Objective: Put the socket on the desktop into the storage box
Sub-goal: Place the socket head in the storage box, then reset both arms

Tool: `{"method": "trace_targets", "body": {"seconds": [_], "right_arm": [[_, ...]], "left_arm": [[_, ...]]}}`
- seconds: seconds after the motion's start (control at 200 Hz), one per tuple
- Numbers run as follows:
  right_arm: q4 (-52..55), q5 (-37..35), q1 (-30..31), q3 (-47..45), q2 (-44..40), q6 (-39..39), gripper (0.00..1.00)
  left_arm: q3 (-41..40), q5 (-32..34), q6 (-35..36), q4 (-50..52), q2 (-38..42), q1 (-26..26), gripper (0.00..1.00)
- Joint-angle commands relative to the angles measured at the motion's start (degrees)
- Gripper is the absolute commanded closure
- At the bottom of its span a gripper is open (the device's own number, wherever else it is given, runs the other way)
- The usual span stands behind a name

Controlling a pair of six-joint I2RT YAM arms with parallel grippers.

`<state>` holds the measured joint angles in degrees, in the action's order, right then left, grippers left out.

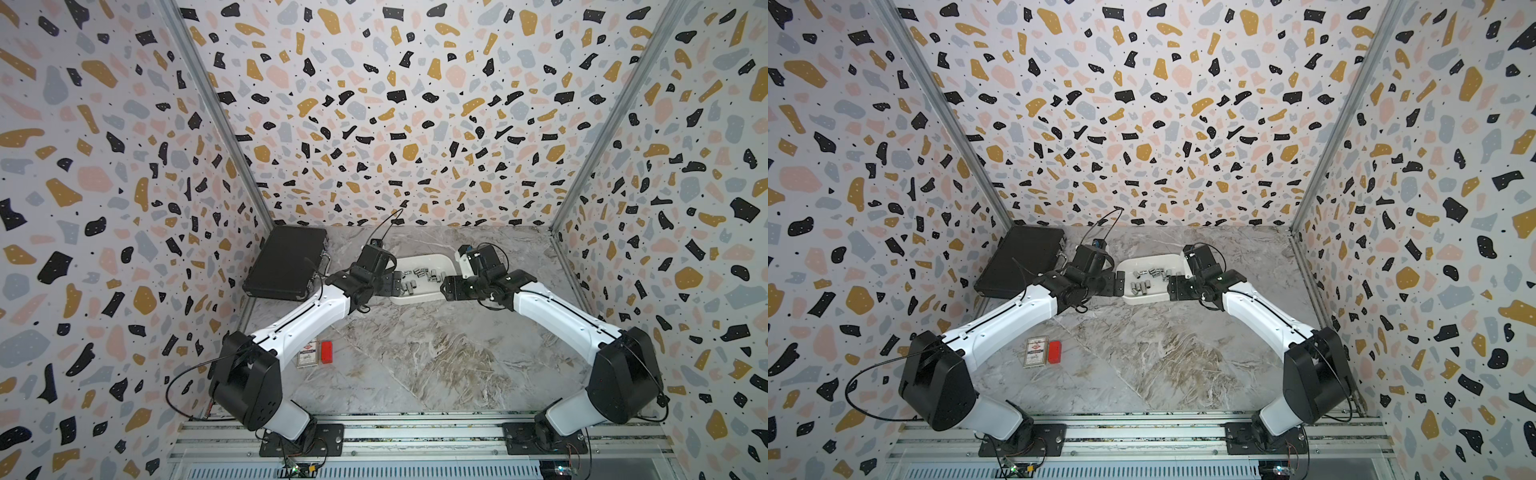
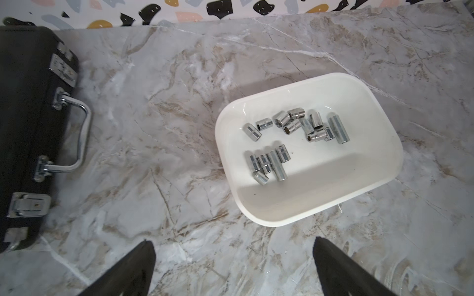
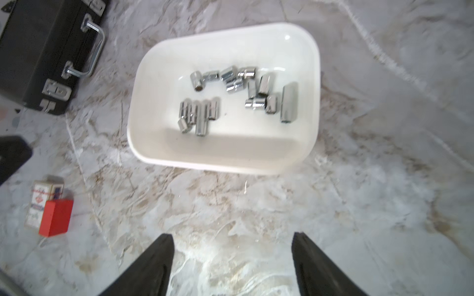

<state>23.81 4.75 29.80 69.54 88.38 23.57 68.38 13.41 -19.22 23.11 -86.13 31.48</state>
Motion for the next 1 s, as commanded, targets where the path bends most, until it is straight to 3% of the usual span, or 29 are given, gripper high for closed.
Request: {"method": "trace_targets", "body": {"seconds": [0.0, 0.2, 0.35, 0.435, 0.591, 0.761, 0.996], "right_arm": [[1.0, -8.2, -1.0, 4.4, 1.0, -4.1, 0.23], [-3.8, -16.3, -5.1, 5.6, 1.0, -7.8, 0.22], [-17.5, -22.9, -7.1, -2.6, -3.1, -15.2, 0.21], [-26.1, -27.3, -9.1, -8.9, -6.4, -18.5, 0.21], [-29.0, -30.1, -16.5, -16.4, -11.1, -17.4, 0.21], [-35.2, -32.9, -22.8, -27.9, -14.8, -15.3, 0.21], [-42.4, -35.4, -23.9, -36.4, -11.2, -18.0, 0.21]], "left_arm": [[-0.8, 7.9, 5.9, -2.0, 3.2, -1.2, 0.00], [-7.9, 9.8, 14.5, -11.4, 9.7, -8.0, 0.00], [-15.7, 13.7, 25.5, -22.4, 12.3, -12.5, 0.00], [-16.6, 11.2, 23.4, -21.8, 12.9, -18.3, 0.00], [-23.6, 5.7, 21.4, -28.7, 14.8, -26.3, 0.00], [-31.7, 6.0, 19.8, -35.7, 10.8, -26.9, 0.02], [-34.8, 2.1, 21.5, -37.5, 11.4, -26.8, 0.03]]}}
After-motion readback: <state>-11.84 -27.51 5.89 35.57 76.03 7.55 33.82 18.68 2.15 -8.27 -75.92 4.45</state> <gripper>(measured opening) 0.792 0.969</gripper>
